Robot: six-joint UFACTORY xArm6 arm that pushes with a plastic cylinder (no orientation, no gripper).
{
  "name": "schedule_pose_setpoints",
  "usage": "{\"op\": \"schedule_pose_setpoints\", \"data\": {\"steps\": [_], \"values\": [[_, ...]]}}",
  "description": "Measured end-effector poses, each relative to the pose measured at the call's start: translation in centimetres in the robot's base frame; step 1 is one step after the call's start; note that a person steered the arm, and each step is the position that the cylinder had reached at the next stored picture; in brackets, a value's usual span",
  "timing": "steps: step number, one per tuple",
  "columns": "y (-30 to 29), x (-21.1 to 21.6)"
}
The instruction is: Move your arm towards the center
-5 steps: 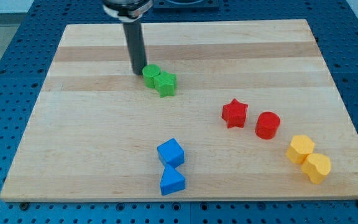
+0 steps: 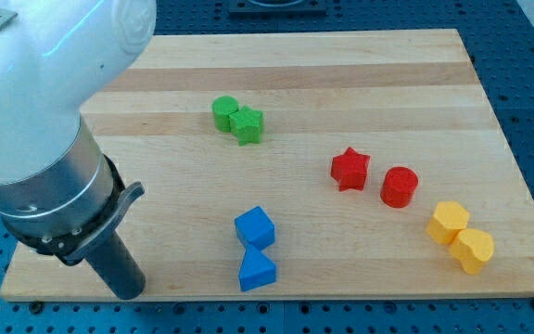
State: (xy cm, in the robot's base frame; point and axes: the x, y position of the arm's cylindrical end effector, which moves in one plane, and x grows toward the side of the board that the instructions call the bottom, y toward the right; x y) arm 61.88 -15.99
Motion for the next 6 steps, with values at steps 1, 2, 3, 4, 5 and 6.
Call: {"op": "schedule_pose_setpoints", "data": {"steps": [1, 2, 3, 4, 5, 6], "values": [[1.2, -0.2], [1.2, -1.0], [1.4, -3.5], [4.2, -7.4], [9.2, -10.7], [14.3, -11.9]]}}
